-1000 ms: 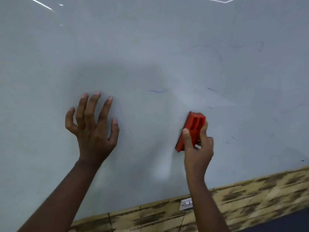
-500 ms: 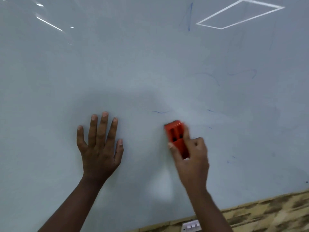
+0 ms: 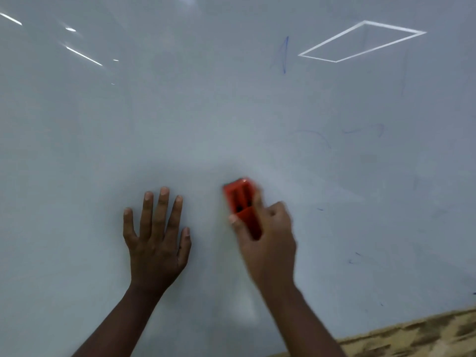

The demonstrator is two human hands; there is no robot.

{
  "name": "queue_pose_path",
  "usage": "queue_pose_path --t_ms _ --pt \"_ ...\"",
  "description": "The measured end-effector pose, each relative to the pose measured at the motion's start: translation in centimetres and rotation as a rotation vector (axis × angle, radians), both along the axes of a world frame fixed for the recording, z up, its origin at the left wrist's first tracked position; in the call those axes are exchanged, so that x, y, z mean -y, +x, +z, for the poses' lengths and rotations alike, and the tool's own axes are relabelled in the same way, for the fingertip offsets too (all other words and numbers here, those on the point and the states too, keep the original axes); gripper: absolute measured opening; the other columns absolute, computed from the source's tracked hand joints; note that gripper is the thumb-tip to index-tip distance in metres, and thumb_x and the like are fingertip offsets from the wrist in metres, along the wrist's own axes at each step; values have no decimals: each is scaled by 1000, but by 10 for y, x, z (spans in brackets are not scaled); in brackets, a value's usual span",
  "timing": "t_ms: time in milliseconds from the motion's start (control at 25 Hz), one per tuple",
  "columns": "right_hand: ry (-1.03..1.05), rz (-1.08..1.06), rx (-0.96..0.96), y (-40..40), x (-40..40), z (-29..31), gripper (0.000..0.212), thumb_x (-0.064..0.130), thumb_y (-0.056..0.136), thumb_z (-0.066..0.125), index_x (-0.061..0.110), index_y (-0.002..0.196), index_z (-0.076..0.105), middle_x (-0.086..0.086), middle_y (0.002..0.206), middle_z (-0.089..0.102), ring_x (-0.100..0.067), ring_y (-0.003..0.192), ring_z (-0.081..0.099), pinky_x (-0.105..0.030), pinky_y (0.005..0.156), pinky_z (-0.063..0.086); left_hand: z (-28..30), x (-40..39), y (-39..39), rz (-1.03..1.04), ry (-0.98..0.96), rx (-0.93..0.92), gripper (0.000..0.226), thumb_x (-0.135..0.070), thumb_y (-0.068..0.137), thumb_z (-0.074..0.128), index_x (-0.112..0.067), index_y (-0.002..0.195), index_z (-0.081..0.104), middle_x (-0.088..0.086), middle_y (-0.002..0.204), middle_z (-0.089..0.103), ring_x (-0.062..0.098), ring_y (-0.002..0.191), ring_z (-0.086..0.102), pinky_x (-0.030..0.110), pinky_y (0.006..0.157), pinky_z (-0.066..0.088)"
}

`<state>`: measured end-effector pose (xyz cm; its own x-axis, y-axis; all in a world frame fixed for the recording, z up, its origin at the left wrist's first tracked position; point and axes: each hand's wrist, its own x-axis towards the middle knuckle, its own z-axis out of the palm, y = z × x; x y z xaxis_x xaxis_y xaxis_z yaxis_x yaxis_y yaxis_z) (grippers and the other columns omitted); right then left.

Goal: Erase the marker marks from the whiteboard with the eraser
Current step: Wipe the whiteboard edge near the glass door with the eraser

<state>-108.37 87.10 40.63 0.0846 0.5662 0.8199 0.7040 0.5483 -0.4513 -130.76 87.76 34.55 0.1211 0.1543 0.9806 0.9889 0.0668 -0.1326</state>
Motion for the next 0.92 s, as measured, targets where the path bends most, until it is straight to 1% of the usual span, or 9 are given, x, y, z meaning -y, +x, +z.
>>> queue_pose_path --t_ms 80,240,360,440,560,720,800,840,920 --pt "36 7 236 -18 13 -20 72 64 90 56 35 154 40 4 98 46 -15 84 50 -34 66 54 1 1 -1 -8 -17 2 64 -32 108 47 -7 165 33 18 174 23 38 162 21 64 127 14" --pt "117 7 358 -8 7 -11 70 61 91 59 35 154 41 1 97 48 -18 82 48 -39 63 53 7 10 3 -35 -26 20 62 -30 106 51 -6 161 40 19 170 32 37 160 26 64 125 20" --pt "115 -23 269 11 -3 36 71 66 89 55 42 153 41 4 93 42 -19 83 50 -35 62 51 25 15 5 -45 14 72 62 -29 102 56 -4 158 46 16 165 42 34 155 37 62 119 27" --pt "54 -31 164 30 -12 72 69 69 90 55 47 153 40 5 95 40 -21 89 51 -36 68 51 46 17 1 -47 22 94 65 -31 103 53 -1 160 41 16 169 36 32 158 32 61 121 23" --pt "14 -92 -67 70 -31 119 70 67 88 62 47 153 43 -3 100 49 -28 97 59 -42 82 52 82 20 -11 -35 29 98 69 -34 104 50 0 162 36 17 173 26 34 162 22 65 123 17" --pt "-43 -89 -327 105 -51 149 70 66 93 60 45 156 39 -5 108 54 -29 106 60 -43 93 49 120 23 -25 12 20 61 74 -40 104 46 1 164 31 17 176 19 36 163 17 68 124 12" --pt "-38 -93 -334 95 -49 153 70 64 93 61 42 156 41 -7 106 54 -32 105 60 -46 94 51 139 21 -27 31 30 33 75 -41 104 43 2 164 29 17 176 19 36 163 17 68 124 11" --pt "-2 -110 -285 83 -44 152 69 62 93 62 40 156 42 -8 102 52 -34 101 60 -45 89 52 149 20 -25 26 37 18 76 -41 104 43 2 164 28 17 176 18 36 163 18 68 125 10" --pt "111 -137 -59 50 -31 137 65 60 95 59 35 154 47 -5 96 48 -33 91 58 -42 74 52 168 17 -21 -16 49 -6 77 -42 103 43 -2 166 24 16 176 17 35 163 18 67 125 9"
